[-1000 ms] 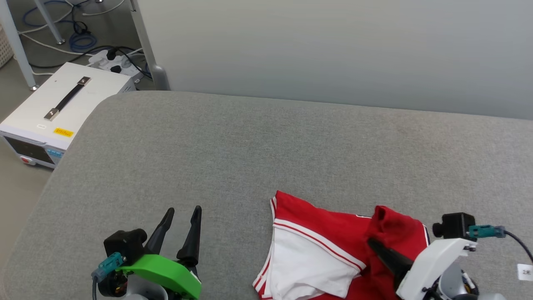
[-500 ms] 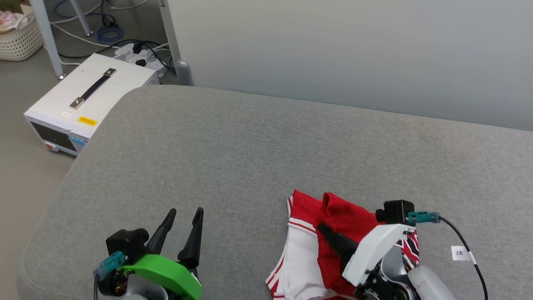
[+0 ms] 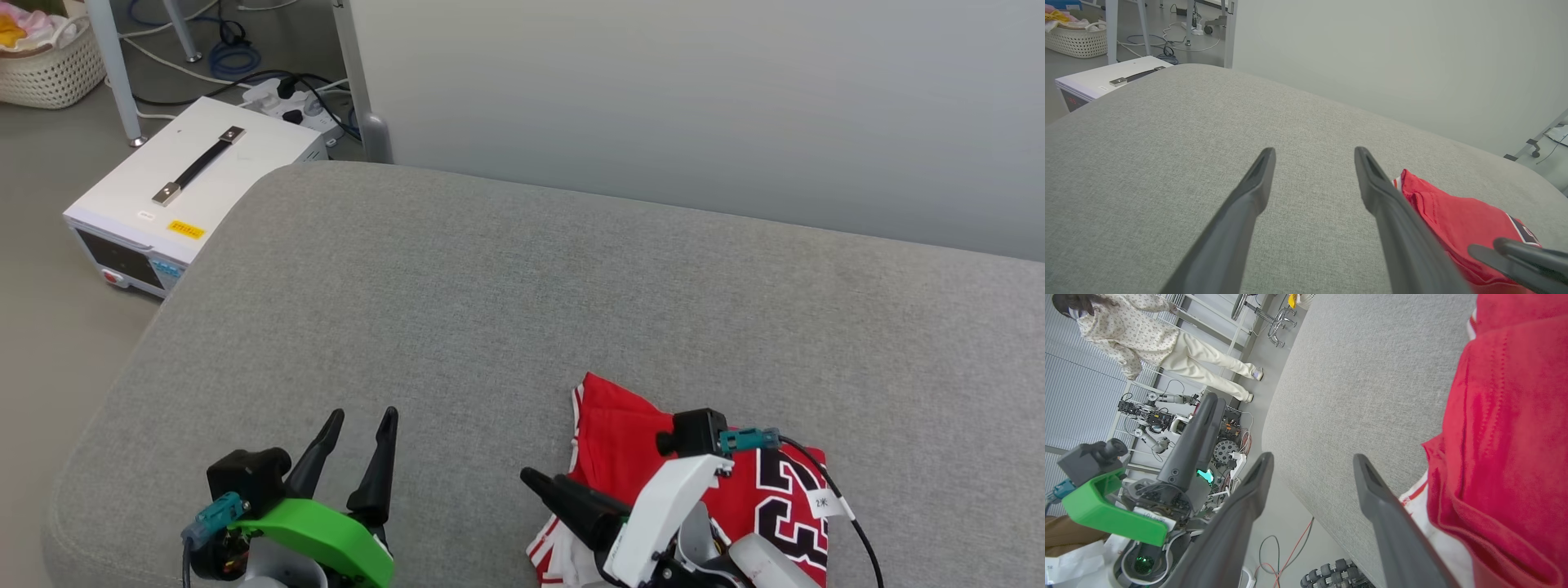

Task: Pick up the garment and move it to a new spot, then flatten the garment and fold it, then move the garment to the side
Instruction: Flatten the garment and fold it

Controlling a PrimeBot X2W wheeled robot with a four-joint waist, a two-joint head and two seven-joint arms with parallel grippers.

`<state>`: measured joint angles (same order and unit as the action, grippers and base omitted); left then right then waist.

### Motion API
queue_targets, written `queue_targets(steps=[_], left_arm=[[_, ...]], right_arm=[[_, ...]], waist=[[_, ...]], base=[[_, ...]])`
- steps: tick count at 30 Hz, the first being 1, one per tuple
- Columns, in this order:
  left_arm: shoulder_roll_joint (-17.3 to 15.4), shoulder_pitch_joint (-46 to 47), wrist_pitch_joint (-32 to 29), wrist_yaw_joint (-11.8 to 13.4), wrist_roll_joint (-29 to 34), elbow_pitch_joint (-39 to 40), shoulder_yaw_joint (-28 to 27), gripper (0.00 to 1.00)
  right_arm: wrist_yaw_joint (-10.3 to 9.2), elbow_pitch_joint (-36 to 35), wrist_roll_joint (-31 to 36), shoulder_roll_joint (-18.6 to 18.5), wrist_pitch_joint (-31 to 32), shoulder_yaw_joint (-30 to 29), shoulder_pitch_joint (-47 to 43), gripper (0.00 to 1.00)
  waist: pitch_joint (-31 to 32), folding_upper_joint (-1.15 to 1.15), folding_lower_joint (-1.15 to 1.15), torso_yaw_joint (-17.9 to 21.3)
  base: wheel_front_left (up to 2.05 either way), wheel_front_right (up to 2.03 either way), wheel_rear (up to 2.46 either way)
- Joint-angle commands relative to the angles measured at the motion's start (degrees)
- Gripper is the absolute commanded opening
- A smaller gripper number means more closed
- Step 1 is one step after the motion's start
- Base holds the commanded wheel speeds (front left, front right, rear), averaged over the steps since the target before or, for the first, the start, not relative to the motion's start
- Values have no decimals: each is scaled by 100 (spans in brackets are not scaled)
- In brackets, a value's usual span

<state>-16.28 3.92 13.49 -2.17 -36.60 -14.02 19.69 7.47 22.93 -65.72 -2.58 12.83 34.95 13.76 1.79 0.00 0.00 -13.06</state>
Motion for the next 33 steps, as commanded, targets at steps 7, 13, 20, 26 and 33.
queue_targets(steps=[7,13,20,26,33], left_arm=[[-19,-70,-4,51,6,87,3,100],[-9,-103,34,75,-13,175,-44,100],[67,-36,83,45,22,241,-50,100],[145,32,122,-5,91,287,-96,100],[262,18,145,-75,199,273,-185,100]], right_arm=[[2,36,495,-30,-245,-225,448,100],[2,-297,2782,-417,-510,-818,648,100],[2,-1256,4598,-1055,-818,-1658,316,100],[2,-1864,5203,-1500,-1183,-2497,-245,100],[2,-2476,5339,-1310,-1661,-3716,-1273,100]], waist=[[84,0,0,273],[74,0,0,513],[-85,0,0,736],[-177,0,0,846],[-261,0,0,943]], base=[[0,0,0],[0,0,0],[0,0,0],[0,0,0],[0,0,0]])
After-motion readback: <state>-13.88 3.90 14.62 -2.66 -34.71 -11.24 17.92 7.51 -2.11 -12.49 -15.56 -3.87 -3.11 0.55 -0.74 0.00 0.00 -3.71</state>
